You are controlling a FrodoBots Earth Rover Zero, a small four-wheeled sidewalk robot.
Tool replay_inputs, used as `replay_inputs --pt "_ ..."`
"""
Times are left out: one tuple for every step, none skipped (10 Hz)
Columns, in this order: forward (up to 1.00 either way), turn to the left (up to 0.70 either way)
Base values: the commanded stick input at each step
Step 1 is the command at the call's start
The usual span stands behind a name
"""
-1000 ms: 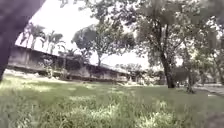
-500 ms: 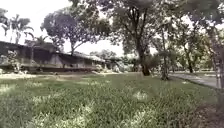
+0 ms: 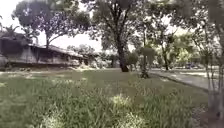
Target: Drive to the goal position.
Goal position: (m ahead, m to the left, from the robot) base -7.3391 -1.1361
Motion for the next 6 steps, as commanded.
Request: replay_inputs --pt "0.70 0.00" --pt "0.70 0.00" --pt "0.70 0.00" --pt "0.70 0.00" --pt "0.74 0.00" --pt "0.78 0.00"
